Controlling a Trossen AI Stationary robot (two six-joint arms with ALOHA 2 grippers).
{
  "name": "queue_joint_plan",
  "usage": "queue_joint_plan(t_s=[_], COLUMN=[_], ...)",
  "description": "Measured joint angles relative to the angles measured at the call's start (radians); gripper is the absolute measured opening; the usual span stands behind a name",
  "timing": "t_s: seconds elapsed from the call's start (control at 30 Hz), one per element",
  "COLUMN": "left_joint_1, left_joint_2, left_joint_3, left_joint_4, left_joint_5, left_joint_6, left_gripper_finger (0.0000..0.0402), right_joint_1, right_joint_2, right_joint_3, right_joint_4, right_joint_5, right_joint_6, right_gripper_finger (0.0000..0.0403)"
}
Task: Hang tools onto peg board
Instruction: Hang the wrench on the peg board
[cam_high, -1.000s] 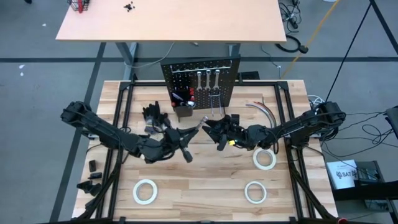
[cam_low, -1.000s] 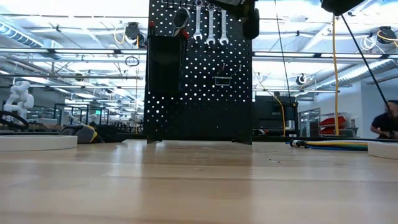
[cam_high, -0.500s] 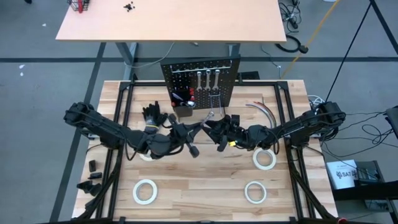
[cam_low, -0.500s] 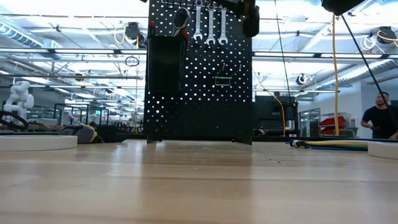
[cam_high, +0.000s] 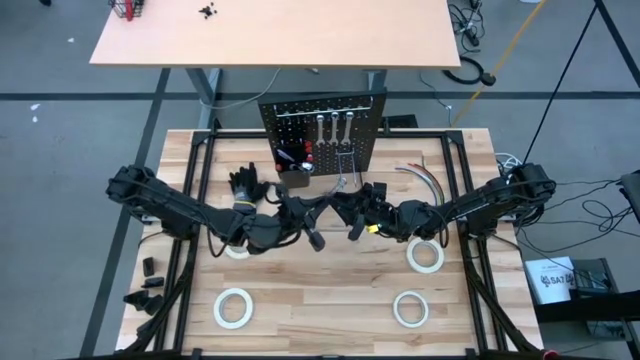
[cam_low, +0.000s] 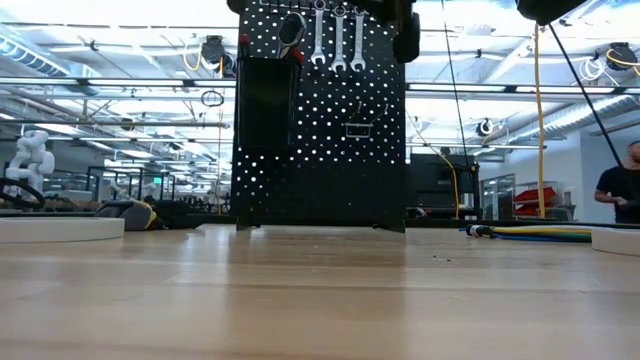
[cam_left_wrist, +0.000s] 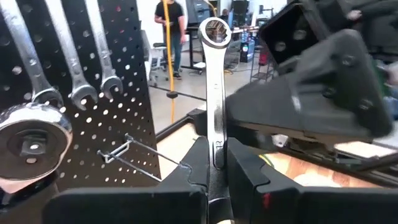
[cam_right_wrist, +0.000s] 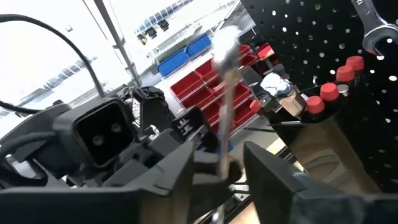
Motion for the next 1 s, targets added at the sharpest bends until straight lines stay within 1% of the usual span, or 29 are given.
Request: queue_joint_plan(t_s=[0.2, 0.3, 0.37, 0.47, 0.6, 0.67, 0.77, 0.87, 1.0], left_joint_1=[0.019, 0.026, 0.03, 0.031, 0.043, 0.045, 0.042, 0.034, 0.023], left_joint_2=[0.0, 0.0, 0.0, 0.0, -0.001, -0.002, -0.006, -0.021, -0.097], left_joint_3=[0.0, 0.0, 0.0, 0.0, 0.0, 0.0, 0.0, 0.0, 0.0], left_joint_4=[0.0, 0.002, 0.0, -0.005, -0.011, -0.031, -0.076, -0.126, -0.182], left_joint_5=[0.024, 0.041, 0.051, 0.057, 0.096, 0.107, 0.127, 0.121, 0.097], left_joint_6=[-0.018, -0.02, -0.036, -0.041, -0.036, -0.035, -0.035, -0.068, -0.093], left_gripper_finger=[0.0024, 0.0024, 0.0024, 0.0024, 0.0032, 0.0048, 0.0084, 0.0114, 0.0132], right_joint_1=[-0.007, -0.009, -0.011, -0.011, -0.011, -0.011, -0.01, -0.012, -0.013], right_joint_2=[0.0, 0.0, 0.0, 0.0, 0.0, 0.0, 0.001, 0.0, -0.067], right_joint_3=[0.0, 0.0, 0.0, 0.0, 0.0, 0.0, 0.0, 0.0, 0.0], right_joint_4=[0.0, 0.0, -0.002, -0.016, -0.02, -0.024, -0.036, -0.037, -0.13], right_joint_5=[0.007, 0.035, 0.048, 0.05, 0.064, 0.064, 0.049, 0.043, 0.045], right_joint_6=[0.0, 0.003, 0.005, 0.005, -0.005, -0.018, -0.028, -0.029, -0.048], right_gripper_finger=[0.0057, 0.0029, 0.0018, 0.0009, 0.0005, 0.0004, 0.0004, 0.0004, 0.0004])
